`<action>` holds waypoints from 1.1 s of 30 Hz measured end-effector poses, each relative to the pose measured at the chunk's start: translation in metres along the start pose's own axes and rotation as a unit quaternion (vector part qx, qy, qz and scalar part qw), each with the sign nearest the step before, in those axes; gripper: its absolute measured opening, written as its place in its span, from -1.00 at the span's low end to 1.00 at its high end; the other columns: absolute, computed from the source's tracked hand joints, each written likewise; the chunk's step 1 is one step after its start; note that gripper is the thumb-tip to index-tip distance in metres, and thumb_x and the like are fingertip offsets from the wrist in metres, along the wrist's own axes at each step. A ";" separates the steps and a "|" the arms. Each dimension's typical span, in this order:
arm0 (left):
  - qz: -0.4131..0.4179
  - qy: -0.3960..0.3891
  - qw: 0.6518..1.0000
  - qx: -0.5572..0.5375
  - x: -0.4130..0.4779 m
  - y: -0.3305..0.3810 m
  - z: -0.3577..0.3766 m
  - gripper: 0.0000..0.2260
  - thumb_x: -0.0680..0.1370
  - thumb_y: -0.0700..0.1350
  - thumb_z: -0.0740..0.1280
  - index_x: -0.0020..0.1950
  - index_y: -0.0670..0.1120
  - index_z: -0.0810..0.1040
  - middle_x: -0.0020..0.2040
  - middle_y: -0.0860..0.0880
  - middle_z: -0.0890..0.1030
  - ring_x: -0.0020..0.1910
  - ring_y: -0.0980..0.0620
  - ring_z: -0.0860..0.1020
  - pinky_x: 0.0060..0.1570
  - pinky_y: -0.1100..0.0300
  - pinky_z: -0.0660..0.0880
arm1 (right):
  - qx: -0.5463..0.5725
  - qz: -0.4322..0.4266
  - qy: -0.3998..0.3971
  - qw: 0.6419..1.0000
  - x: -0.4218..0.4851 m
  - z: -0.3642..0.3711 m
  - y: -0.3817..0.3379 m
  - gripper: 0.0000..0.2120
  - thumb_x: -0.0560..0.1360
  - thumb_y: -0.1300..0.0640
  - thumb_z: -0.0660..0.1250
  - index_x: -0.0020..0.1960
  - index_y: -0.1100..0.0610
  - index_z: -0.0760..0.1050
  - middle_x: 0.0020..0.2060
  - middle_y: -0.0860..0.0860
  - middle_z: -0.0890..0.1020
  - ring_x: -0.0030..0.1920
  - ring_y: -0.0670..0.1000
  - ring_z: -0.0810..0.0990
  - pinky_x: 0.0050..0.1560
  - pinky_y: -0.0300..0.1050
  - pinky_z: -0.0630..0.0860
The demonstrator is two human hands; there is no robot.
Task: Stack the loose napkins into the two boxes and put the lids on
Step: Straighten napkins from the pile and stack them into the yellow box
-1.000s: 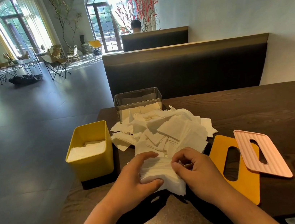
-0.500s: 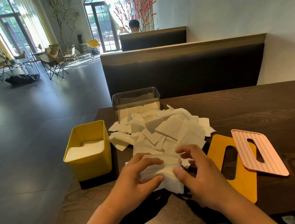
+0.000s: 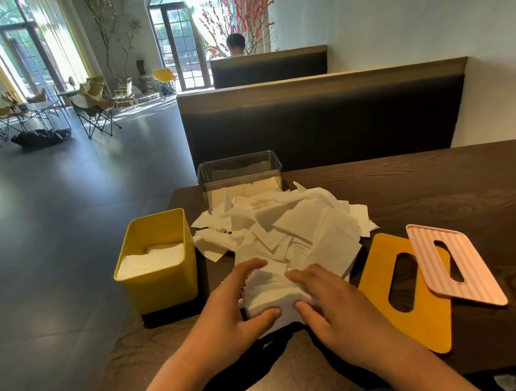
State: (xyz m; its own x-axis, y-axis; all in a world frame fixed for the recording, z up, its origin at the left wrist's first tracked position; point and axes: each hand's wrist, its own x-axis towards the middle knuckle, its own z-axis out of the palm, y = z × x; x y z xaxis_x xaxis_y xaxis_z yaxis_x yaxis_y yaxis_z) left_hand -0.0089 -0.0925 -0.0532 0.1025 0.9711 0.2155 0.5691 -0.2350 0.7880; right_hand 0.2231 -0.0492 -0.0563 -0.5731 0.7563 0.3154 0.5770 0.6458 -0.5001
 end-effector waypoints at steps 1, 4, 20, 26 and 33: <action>-0.005 -0.005 1.000 -0.005 0.000 0.001 0.000 -0.35 0.50 0.09 0.57 0.45 0.43 0.32 0.35 0.28 0.50 0.34 0.25 0.52 0.33 0.14 0.56 | 0.031 0.000 0.010 0.999 0.002 0.001 0.001 -0.56 0.66 0.00 0.26 0.53 -0.07 0.39 0.32 -0.16 0.48 0.32 -0.16 0.46 0.32 -0.33 0.39; 0.012 -0.017 1.000 0.007 0.002 0.002 -0.001 -0.36 0.50 0.04 0.58 0.47 0.36 0.36 0.36 0.29 0.50 0.36 0.21 0.51 0.35 0.12 0.54 | 0.079 -0.001 0.024 0.997 0.005 0.000 0.000 -0.57 0.64 0.00 0.30 0.50 -0.14 0.39 0.31 -0.24 0.45 0.33 -0.22 0.45 0.33 -0.21 0.45; 0.137 -0.056 0.955 0.256 -0.008 -0.007 -0.001 -0.40 0.64 0.32 0.22 0.65 0.36 0.09 0.67 0.18 0.12 0.60 0.21 0.16 0.53 0.23 0.23 | -0.054 -0.004 -0.010 0.998 0.006 0.000 0.000 -0.41 0.66 -0.07 0.20 0.65 -0.10 0.12 0.42 -0.15 0.34 0.39 -0.10 0.34 0.44 -0.01 0.36; 0.066 -0.018 0.987 0.143 -0.008 -0.002 -0.002 -0.28 0.54 0.28 0.44 0.61 0.36 0.15 0.52 0.36 0.27 0.48 0.36 0.30 0.45 0.33 0.34 | -0.022 0.012 -0.024 0.999 0.004 0.004 0.001 -0.52 0.68 -0.02 0.23 0.58 -0.07 0.25 0.36 -0.14 0.39 0.35 -0.13 0.38 0.39 -0.15 0.39; -0.047 0.000 0.998 -0.046 0.000 0.003 -0.005 -0.41 0.50 -0.06 0.59 0.42 0.30 0.43 0.27 0.18 0.61 0.32 0.22 0.57 0.21 0.28 0.59 | 0.048 0.052 -0.023 0.997 0.009 -0.010 -0.001 -0.64 0.60 -0.03 0.35 0.37 -0.11 0.44 0.20 -0.23 0.49 0.19 -0.18 0.48 0.21 -0.19 0.48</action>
State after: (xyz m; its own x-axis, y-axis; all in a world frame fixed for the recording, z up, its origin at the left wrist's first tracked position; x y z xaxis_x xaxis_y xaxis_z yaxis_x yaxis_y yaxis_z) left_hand -0.0108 -0.0931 -0.0480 0.0514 0.9891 0.1383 0.4990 -0.1454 0.8543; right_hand 0.2230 -0.0418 -0.0452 -0.5404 0.8119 0.2208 0.5776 0.5488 -0.6043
